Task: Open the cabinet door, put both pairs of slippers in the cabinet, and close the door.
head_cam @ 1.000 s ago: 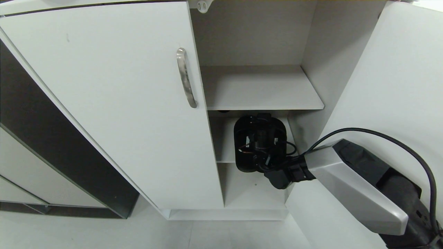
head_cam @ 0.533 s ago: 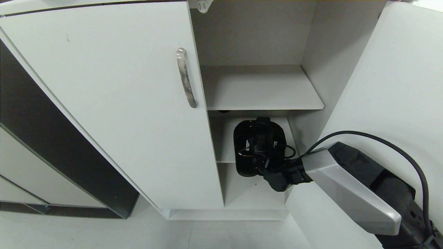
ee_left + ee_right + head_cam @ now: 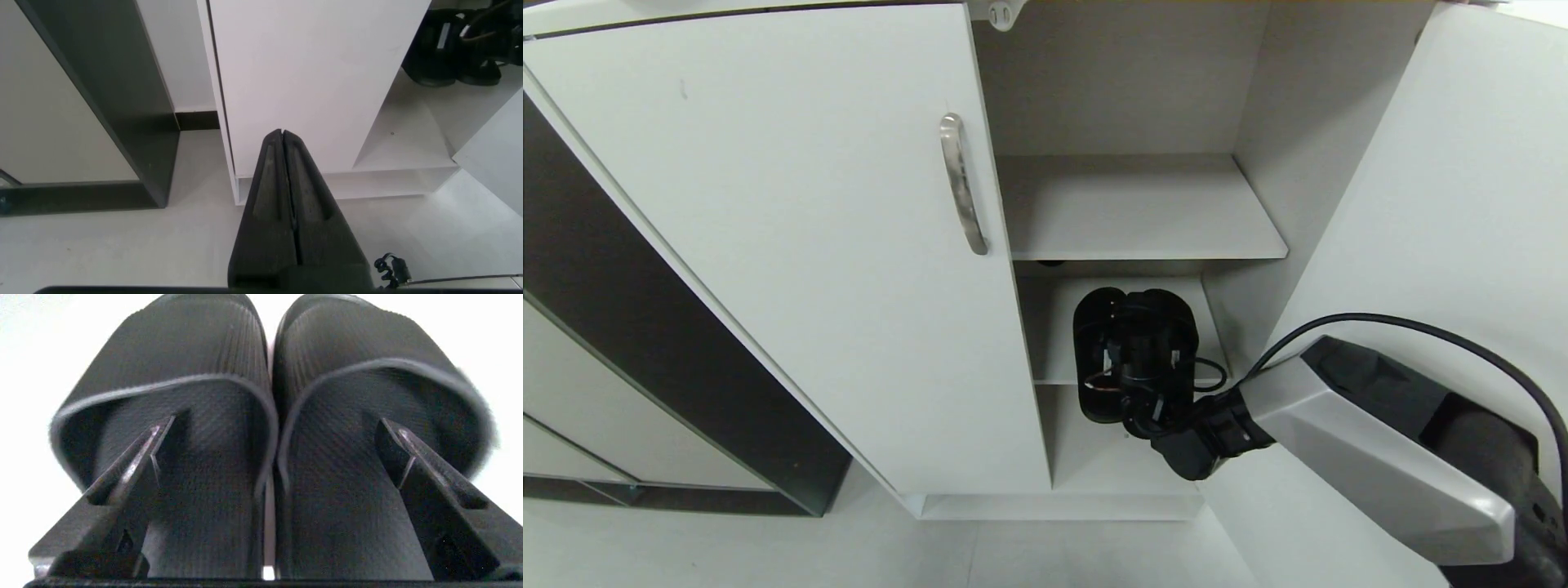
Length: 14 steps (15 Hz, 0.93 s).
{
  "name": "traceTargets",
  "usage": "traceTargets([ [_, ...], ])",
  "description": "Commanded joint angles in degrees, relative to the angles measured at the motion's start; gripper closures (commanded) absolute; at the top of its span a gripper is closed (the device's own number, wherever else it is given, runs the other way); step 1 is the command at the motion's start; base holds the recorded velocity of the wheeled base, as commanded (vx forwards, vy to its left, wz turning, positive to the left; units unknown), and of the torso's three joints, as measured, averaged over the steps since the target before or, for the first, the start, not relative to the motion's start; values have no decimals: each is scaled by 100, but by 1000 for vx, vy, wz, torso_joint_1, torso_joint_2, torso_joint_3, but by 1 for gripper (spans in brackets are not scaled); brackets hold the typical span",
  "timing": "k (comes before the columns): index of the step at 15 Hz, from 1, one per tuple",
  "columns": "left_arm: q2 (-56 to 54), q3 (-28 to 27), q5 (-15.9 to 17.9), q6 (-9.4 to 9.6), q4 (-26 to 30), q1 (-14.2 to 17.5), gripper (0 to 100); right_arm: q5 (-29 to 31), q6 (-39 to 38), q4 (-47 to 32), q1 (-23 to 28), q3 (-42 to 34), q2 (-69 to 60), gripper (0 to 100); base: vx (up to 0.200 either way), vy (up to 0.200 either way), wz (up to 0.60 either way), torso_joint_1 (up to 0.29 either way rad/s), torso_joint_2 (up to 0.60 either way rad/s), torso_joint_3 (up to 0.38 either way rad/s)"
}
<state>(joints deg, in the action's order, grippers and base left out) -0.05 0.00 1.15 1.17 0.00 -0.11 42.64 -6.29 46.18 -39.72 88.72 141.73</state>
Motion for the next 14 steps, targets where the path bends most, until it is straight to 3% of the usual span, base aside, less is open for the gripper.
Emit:
traceTargets([
  [1,5,0,0,6,0,2,100,104,-4,269,-238,-980,-796,0,0,0,0,0,0,0],
  [7,5,0,8,6,0,2,100,95,128,1482,-915,-3423,-2009,0,0,0,0,0,0,0],
  [9,5,0,17,15,0,2,100,86,286,1570,-977,-3555,-2053,0,0,0,0,0,0,0],
  [14,5,0,26,6,0,2,100,86,330,1578,-1012,-3564,-2044,0,-200,0,0,0,1,4],
])
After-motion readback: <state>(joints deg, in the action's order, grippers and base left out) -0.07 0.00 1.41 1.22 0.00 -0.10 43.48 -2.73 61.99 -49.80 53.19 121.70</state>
